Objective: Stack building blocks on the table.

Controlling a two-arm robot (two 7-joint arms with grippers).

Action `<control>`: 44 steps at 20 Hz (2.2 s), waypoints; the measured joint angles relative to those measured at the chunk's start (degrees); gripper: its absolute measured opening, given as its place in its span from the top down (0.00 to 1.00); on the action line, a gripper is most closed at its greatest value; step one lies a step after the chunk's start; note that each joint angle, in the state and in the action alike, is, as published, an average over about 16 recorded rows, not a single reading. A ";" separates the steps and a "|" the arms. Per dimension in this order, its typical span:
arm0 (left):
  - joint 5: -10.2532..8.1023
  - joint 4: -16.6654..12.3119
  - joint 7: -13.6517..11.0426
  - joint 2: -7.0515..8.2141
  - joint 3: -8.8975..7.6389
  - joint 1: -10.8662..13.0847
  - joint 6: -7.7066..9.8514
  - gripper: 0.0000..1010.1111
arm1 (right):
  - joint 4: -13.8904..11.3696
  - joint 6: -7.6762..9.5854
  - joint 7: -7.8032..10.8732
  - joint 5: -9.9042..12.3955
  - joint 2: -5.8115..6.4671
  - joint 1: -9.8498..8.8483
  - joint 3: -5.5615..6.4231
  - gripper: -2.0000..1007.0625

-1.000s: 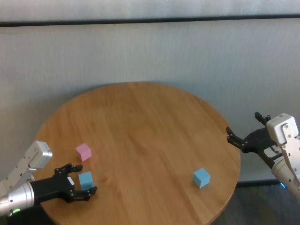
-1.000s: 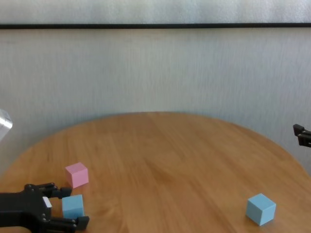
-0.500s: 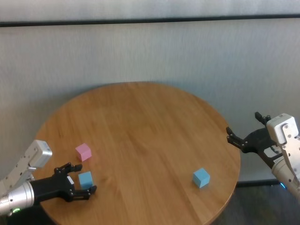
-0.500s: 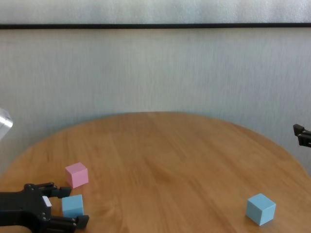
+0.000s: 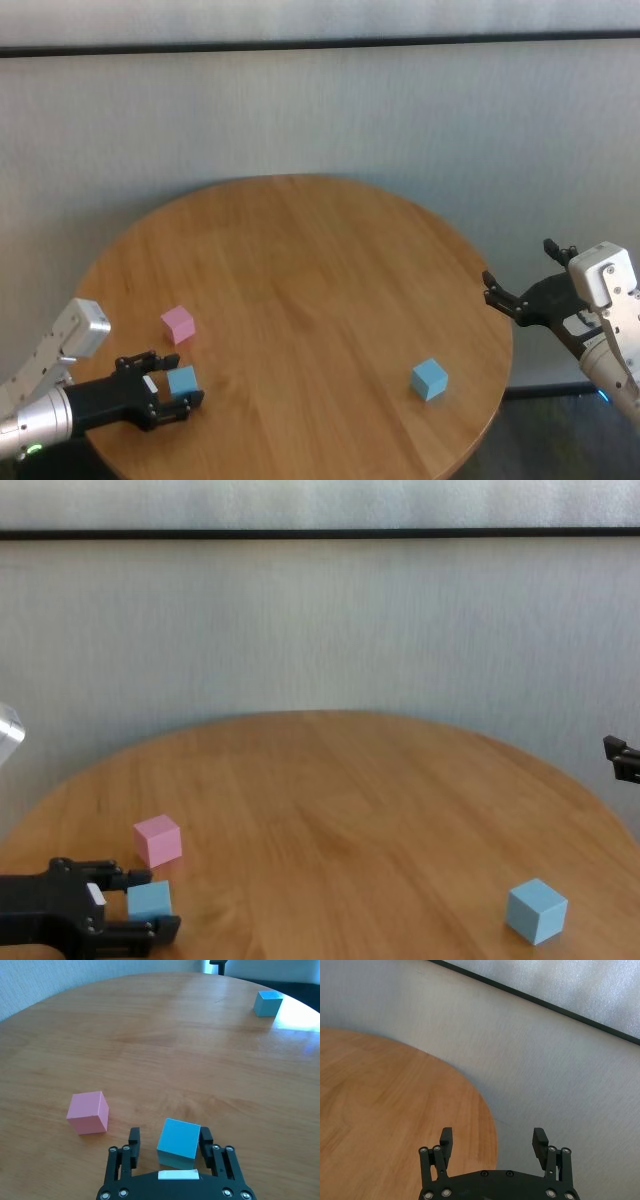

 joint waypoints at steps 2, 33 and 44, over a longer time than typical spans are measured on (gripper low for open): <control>-0.01 -0.02 -0.01 0.01 0.00 0.01 -0.02 0.30 | 0.00 0.00 0.00 0.00 0.00 0.00 0.00 0.00; -4.73 -5.59 -6.89 -3.66 3.88 -2.60 1.86 0.61 | 0.00 0.00 0.00 0.00 0.00 0.00 0.00 0.00; -1.86 -2.54 -5.11 -6.77 7.94 -5.27 1.19 0.61 | 0.00 0.00 0.00 0.00 0.00 0.00 0.00 0.00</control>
